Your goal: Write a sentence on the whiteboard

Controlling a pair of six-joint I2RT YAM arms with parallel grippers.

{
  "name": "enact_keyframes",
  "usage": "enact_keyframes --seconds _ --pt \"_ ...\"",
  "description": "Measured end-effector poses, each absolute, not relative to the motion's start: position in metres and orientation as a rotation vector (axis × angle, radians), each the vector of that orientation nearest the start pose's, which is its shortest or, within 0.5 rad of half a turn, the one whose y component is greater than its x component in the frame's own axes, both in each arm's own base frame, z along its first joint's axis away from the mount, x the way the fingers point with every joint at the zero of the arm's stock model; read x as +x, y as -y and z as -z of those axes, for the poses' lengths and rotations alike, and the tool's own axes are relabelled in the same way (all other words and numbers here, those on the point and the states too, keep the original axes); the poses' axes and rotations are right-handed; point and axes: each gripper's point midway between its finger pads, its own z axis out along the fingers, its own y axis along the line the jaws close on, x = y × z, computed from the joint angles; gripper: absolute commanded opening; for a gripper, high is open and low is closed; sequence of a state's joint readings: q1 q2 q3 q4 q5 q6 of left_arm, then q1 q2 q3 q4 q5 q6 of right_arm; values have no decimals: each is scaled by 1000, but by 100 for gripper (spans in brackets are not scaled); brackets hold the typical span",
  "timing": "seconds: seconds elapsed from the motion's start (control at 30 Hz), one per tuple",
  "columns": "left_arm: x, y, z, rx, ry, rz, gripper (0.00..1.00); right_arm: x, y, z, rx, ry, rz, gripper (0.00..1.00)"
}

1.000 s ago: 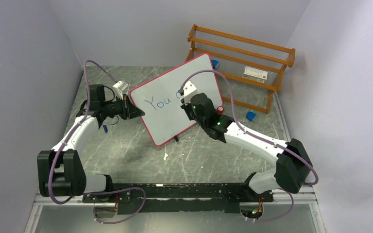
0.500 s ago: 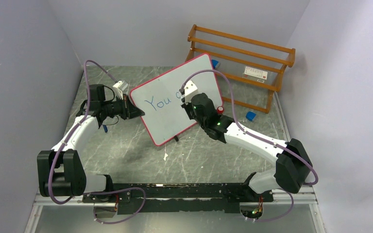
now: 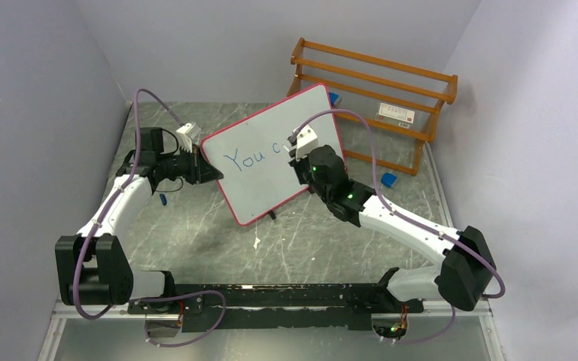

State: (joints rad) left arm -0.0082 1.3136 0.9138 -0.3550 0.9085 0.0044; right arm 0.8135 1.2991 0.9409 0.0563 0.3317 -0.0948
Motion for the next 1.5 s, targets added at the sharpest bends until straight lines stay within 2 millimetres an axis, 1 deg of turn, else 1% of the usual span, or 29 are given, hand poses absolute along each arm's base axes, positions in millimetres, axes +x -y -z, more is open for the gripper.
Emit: enact_keyframes --seconds 0.23,0.4,0.63,0.77,1.33,1.5 --pt "313 127 -172 420 -2157 1030 5 336 -256 -232 -593 -1744 -190 0" --pt "314 123 -171 405 -2161 1036 5 341 -256 -232 -592 -1731 -194 0" --pt "314 123 -171 408 -2159 1038 5 344 -263 -213 -636 -1762 -190 0" --pt "314 123 -171 409 -2159 1039 5 345 -263 -208 -646 -1770 -182 0" --pt "314 123 -171 408 -2158 1040 5 348 -264 -213 -639 -1750 -181 0" --pt "314 123 -171 408 -2158 1040 5 350 -266 -219 -634 -1740 -183 0"
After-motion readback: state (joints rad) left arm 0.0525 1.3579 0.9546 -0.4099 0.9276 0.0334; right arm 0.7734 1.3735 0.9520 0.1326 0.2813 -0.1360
